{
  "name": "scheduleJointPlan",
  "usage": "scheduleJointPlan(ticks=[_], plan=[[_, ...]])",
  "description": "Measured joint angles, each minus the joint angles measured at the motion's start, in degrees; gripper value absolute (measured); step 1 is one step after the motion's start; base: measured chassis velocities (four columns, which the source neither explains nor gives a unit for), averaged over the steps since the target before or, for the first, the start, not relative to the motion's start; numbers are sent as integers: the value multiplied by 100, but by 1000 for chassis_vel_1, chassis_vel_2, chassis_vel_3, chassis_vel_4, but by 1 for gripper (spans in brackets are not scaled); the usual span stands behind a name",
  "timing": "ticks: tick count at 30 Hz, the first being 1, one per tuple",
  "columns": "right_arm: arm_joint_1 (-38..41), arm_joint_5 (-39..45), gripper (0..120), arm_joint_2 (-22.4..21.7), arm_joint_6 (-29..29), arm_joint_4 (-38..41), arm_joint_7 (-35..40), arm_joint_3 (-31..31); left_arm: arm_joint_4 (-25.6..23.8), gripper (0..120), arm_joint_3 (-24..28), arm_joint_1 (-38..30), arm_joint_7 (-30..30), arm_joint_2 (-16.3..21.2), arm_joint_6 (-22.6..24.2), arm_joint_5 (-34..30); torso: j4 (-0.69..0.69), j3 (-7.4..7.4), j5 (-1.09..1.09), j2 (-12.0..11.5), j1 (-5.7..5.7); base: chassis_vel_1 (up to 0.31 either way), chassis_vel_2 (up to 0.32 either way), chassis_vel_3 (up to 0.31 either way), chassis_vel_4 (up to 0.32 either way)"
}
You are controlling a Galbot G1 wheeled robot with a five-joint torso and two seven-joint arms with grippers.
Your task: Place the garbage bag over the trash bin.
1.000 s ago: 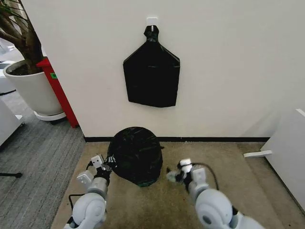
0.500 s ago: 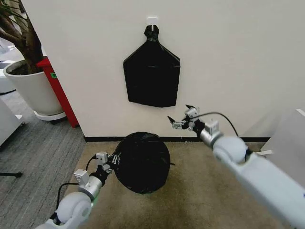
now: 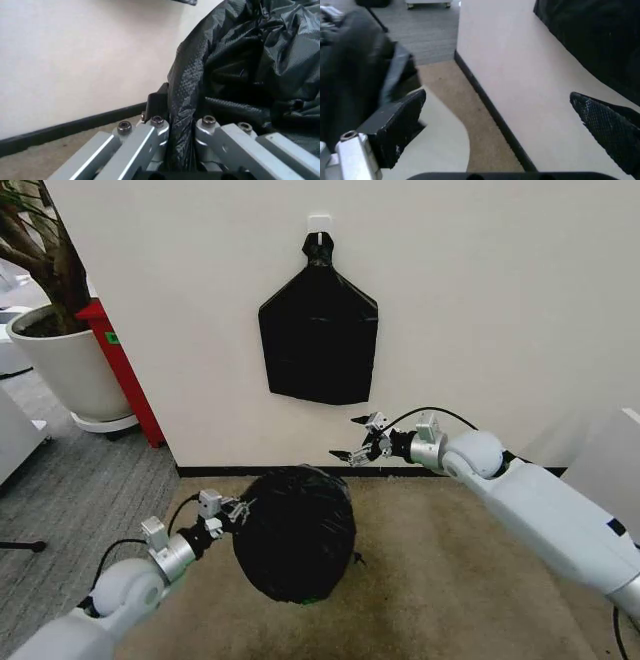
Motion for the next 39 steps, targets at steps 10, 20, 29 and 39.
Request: scheduleJointPlan(ticks=[10,20,29,39], plan=[[329,186,100,-131,-76,-27,-282,-310,423,4,51,-343,51,124,-140,-126,-1,-1,-1,0,0,0,0,0,0],[215,81,100,215,-107,-202,-210,-462,319,4,68,-359,-78,147,-160,-187,-1,0,0,0,0,0,0,0,0],[338,-123,100,445,-98,-418,-227,-581,259,4,83,-344,-88,143,-161,-185,0,-1,0,0,0,0,0,0,0],[607,-225,100,732,-36,-724,-245,-801,197,4,107,-307,-92,50,-162,-150,1,-1,0,0,0,0,0,0,0]])
